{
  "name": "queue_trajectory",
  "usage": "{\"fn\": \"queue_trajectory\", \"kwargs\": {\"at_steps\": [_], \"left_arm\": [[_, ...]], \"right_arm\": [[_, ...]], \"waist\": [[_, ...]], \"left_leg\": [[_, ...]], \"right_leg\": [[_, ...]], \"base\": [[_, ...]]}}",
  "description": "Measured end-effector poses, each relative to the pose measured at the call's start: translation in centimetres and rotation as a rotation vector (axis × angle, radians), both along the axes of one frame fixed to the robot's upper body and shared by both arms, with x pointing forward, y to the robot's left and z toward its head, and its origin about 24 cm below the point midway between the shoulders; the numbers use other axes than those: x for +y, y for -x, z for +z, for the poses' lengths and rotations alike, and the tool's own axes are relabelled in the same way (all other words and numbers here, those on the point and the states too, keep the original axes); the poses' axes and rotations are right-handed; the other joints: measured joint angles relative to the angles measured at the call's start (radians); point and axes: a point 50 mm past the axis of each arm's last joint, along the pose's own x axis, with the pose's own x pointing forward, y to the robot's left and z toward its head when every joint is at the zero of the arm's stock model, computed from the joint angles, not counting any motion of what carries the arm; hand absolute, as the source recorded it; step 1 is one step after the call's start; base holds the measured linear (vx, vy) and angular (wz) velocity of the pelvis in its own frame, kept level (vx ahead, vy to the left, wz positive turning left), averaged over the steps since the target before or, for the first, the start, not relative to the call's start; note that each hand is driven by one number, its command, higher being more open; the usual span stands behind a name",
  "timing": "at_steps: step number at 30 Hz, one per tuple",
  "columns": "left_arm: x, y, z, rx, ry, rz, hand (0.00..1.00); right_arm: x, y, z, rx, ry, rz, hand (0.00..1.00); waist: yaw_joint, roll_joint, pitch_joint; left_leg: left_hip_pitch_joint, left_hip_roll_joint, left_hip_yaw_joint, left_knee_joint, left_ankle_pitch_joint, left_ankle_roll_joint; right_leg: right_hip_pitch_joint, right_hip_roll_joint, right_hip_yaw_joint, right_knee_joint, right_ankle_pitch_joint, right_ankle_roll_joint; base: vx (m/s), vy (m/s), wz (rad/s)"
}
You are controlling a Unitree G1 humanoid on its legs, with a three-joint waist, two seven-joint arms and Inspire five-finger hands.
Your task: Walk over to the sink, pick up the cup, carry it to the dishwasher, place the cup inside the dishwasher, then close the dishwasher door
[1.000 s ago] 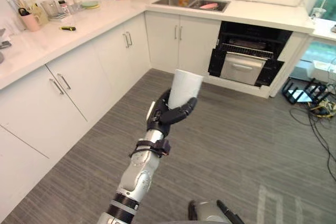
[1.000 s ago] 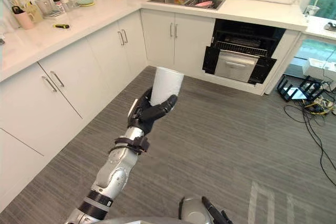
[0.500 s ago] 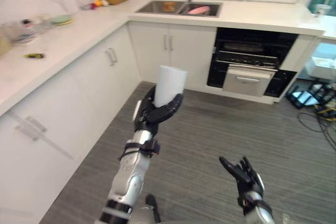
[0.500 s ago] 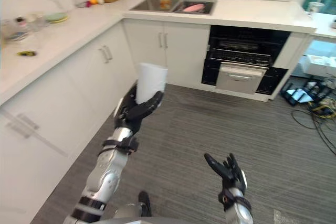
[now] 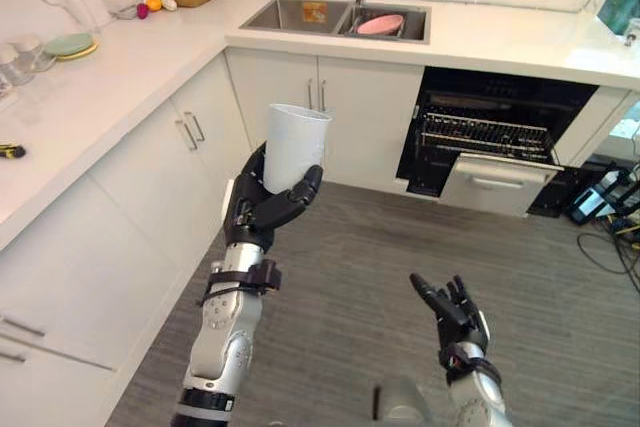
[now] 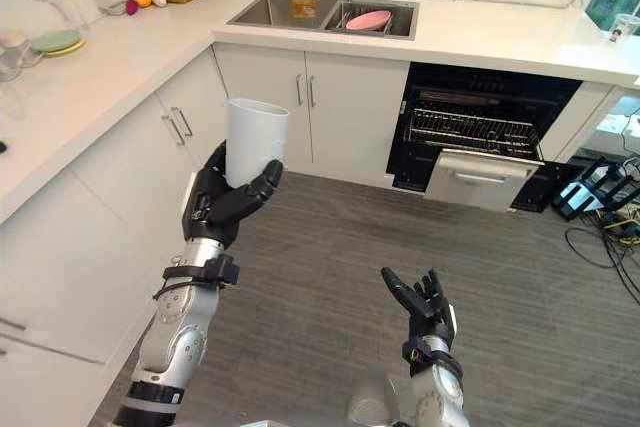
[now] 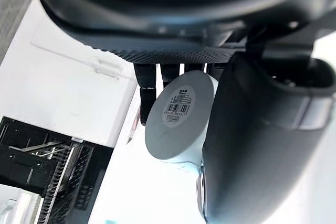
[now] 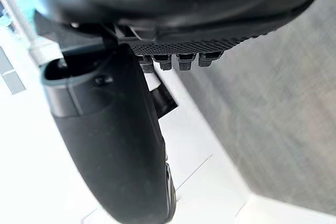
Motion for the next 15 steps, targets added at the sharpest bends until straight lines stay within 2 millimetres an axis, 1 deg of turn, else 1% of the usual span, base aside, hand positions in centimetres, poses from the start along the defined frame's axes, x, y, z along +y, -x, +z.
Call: {"fn": "queue_trajectory", "kwargs": {"at_steps": [1,2,3,4,5,6,7,8,9,10,11,12,13,14,15], "left_arm": [[-0.1,0.1,-0.2,0.009,-0.008,-0.013,0.0],[-0.2,0.2,-0.5,0.02,-0.013,-0.025,0.0],[-0.9,0.2,-0.9,0.042,0.001,-0.031,0.0],[-1.2,0.2,-0.8,0.042,0.013,-0.035,0.0],[-1.7,-0.1,-0.3,0.02,0.011,-0.05,0.0],[-2.2,-0.2,0.0,0.004,0.013,-0.072,0.0],[-2.5,-0.2,0.2,-0.006,0.015,-0.086,0.0],[-3.1,-0.2,0.5,-0.027,0.015,-0.105,0.0],[-3.6,-0.2,0.8,-0.046,0.023,-0.116,0.0],[-3.9,-0.1,0.9,-0.057,0.026,-0.122,0.0],[-4.3,0.1,1.0,-0.069,0.034,-0.132,0.0],[-4.6,0.1,1.1,-0.075,0.049,-0.139,0.0],[-4.6,0.1,1.1,-0.075,0.052,-0.139,0.0],[-4.5,0.2,1.0,-0.07,0.051,-0.135,0.0],[-4.3,0.3,0.7,-0.062,0.052,-0.132,0.0]], "right_arm": [[0.0,0.1,0.5,-0.024,0.006,-0.002,1.0],[-0.1,0.4,1.0,-0.04,0.015,0.001,1.0],[-0.7,0.4,1.4,-0.05,0.046,0.009,1.0],[-0.9,0.1,1.6,-0.06,0.057,0.013,1.0],[-0.7,-0.4,2.1,-0.086,0.048,0.008,1.0],[-0.5,-0.4,2.8,-0.118,0.046,0.002,1.0],[-0.5,-0.4,3.3,-0.142,0.048,-0.001,1.0],[-0.4,-0.6,4.4,-0.192,0.055,-0.009,1.0],[-0.5,-0.8,5.3,-0.232,0.064,-0.023,1.0],[-0.6,-0.8,5.7,-0.249,0.069,-0.028,1.0],[-0.8,-0.6,6.3,-0.279,0.085,-0.036,1.0],[-0.9,-0.7,6.9,-0.308,0.096,-0.045,1.0],[-0.9,-0.7,7.1,-0.32,0.099,-0.049,1.0],[-0.8,-0.8,7.5,-0.339,0.101,-0.045,1.0],[-0.6,-1.0,8.0,-0.363,0.099,-0.036,1.0]], "waist": [[0.003,-0.016,-0.009],[-0.004,-0.027,-0.02],[0.004,0.029,-0.034],[0.009,0.045,-0.042],[0.016,0.047,-0.037],[0.008,0.047,-0.039],[0.001,0.05,-0.04],[-0.007,0.056,-0.044],[-0.012,0.061,-0.047],[-0.01,0.062,-0.048],[0.002,0.068,-0.049],[0.006,0.083,-0.052],[0.006,0.086,-0.051],[0.011,0.072,-0.038],[0.027,0.071,-0.038]], "left_leg": [[0.05,-0.008,0.007,-0.008,-0.026,-0.02],[0.094,-0.015,-0.002,-0.004,-0.049,-0.037],[0.129,0.028,0.011,-0.003,-0.058,-0.035],[0.126,0.042,0.014,0.007,-0.047,-0.026],[0.13,0.052,0.023,0.037,0.0,-0.015],[0.137,0.067,0.015,0.08,0.044,-0.029],[0.135,0.075,0.001,0.12,0.063,-0.037],[0.104,0.097,-0.018,0.239,0.108,-0.078],[0.033,0.128,-0.022,0.41,0.203,-0.121],[-0.01,0.143,-0.03,0.503,0.294,-0.14],[-0.09,0.17,-0.058,0.662,0.479,-0.184],[-0.194,0.215,-0.067,0.863,0.451,-0.192],[-0.243,0.23,-0.066,0.947,0.413,-0.179],[-0.319,0.252,-0.051,1.041,0.337,-0.126],[-0.376,0.267,-0.001,1.028,0.255,-0.061]], "right_leg": [[0.006,0.007,-0.045,-0.198,0.12,-0.018],[0.023,0.009,-0.051,-0.251,0.295,-0.063],[0.032,0.052,-0.053,-0.225,0.341,-0.113],[0.031,0.069,-0.05,-0.213,0.326,-0.124],[0.021,0.077,-0.039,-0.14,0.253,-0.131],[0.025,0.077,-0.039,-0.071,0.189,-0.141],[0.031,0.077,-0.045,-0.041,0.155,-0.14],[0.049,0.079,-0.055,0.0,0.085,-0.129],[0.081,0.092,-0.056,0.009,0.041,-0.116],[0.102,0.099,-0.052,0.005,0.023,-0.111],[0.158,0.122,-0.034,-0.028,0.0,-0.114],[0.213,0.153,-0.028,-0.062,-0.019,-0.131],[0.246,0.167,-0.022,-0.074,-0.03,-0.141],[0.315,0.184,-0.003,-0.096,-0.05,-0.16],[0.377,0.191,0.035,-0.123,-0.066,-0.164]], "base": [[0.75,-0.251,0.13],[0.72,-0.206,-0.07],[0.71,-0.191,-0.14],[0.65,-0.193,-0.35],[0.55,-0.221,-0.2],[0.52,-0.234,-0.08],[0.49,-0.224,0.06],[0.49,-0.191,0.05],[0.49,-0.187,-0.01],[0.59,-0.167,-0.19],[0.62,-0.131,-0.33],[0.63,-0.111,-0.35],[0.52,-0.082,-0.38],[0.5,-0.064,-0.59],[0.48,-0.046,-0.75]]}}
